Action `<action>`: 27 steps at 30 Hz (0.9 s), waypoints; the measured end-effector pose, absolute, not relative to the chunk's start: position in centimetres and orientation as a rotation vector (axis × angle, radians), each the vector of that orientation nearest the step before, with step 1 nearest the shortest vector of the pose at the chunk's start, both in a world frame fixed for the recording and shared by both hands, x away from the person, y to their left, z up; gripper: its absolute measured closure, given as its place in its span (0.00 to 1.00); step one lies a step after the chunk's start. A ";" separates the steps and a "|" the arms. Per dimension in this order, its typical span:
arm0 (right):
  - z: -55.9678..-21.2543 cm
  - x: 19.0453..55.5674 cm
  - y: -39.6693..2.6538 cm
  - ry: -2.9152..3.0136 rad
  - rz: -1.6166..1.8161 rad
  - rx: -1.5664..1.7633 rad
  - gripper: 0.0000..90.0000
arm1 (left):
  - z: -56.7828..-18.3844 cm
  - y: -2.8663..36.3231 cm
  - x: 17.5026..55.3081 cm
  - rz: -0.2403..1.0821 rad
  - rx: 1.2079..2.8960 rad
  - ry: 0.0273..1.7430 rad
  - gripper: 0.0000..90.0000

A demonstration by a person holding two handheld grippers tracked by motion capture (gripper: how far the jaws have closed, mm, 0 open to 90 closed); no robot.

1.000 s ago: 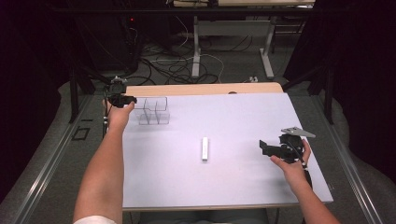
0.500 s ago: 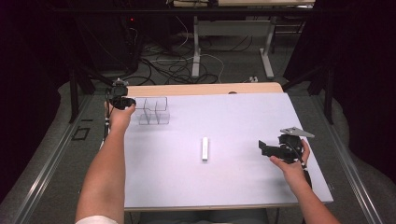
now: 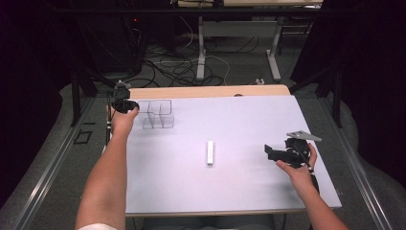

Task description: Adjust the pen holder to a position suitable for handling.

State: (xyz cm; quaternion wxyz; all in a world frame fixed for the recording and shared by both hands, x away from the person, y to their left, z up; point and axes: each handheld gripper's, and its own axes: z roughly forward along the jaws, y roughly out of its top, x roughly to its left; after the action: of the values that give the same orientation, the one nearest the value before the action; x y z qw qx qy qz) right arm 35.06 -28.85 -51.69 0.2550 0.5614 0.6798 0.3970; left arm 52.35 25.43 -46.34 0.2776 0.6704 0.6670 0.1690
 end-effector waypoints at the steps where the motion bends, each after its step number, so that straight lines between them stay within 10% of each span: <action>1: -51.7 35.1 -28.8 1.847 1.079 1.526 0.00 | -46.3 25.4 52.3 0.456 1.805 1.793 0.98; 27: -51.6 34.9 -28.6 1.851 1.083 1.524 0.00 | -45.7 25.5 45.4 0.356 1.815 1.807 0.98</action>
State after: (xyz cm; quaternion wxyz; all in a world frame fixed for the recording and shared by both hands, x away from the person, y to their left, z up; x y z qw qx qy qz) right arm 34.89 -28.57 -51.61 0.2526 0.5605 0.6808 0.3983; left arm 45.36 25.51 -45.65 0.2743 0.6749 0.6721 0.1325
